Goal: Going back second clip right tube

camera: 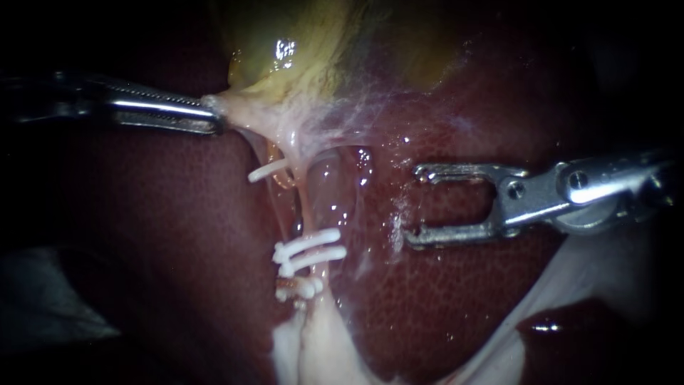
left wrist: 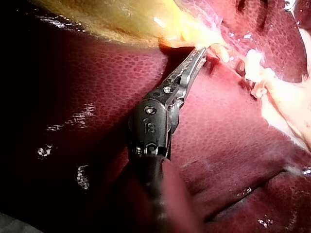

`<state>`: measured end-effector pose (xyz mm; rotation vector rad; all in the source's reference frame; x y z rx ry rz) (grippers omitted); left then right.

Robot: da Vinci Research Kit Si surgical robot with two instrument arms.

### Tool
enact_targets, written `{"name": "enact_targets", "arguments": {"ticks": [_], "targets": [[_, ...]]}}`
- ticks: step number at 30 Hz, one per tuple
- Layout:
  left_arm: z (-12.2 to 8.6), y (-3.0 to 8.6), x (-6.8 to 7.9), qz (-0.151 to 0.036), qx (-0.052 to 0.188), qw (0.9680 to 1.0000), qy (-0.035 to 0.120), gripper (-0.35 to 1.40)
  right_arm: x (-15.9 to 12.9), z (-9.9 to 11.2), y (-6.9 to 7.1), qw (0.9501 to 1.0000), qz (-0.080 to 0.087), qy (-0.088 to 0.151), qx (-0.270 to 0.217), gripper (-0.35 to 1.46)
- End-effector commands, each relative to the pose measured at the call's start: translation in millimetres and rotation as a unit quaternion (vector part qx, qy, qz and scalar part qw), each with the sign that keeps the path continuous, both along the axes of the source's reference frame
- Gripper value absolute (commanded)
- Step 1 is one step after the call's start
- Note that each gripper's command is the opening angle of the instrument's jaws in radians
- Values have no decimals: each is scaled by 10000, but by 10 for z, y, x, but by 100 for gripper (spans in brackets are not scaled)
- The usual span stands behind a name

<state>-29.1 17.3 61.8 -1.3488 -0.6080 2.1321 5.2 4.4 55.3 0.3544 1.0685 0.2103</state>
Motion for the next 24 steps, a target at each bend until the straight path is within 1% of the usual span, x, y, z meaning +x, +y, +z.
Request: {"name": "enact_targets", "arguments": {"ticks": [1, 5, 8, 10, 14, 17, 24], "targets": [[4, 0, -2, -9, -9, 10000, 6, -35, 0, 1, -1, 10000, -25, 26, 16, 50], [22, -1, -11, -23, -48, 10000, 28, -35, -3, 1, -1, 10000, -44, 38, 23, 50], [36, -4, -22, -70, -63, 9999, 66, -35, -4, 1, -2, 10000, -59, 48, 28, 50], [45, -7, -30, -78, -20, 9999, 64, -35, -5, 1, -2, 9999, -112, 66, 55, 50], [57, -13, -40, -53, 59, 10000, 35, -35, -5, 2, -2, 9998, -149, 90, 73, 50], [60, -15, -43, -52, 79, 10000, 31, -35, -5, 2, -2, 9998, -161, 98, 79, 50], [58, -13, -41, -43, 90, 9999, 22, -35, -4, 3, -1, 9996, -226, 143, 118, 50]]}}
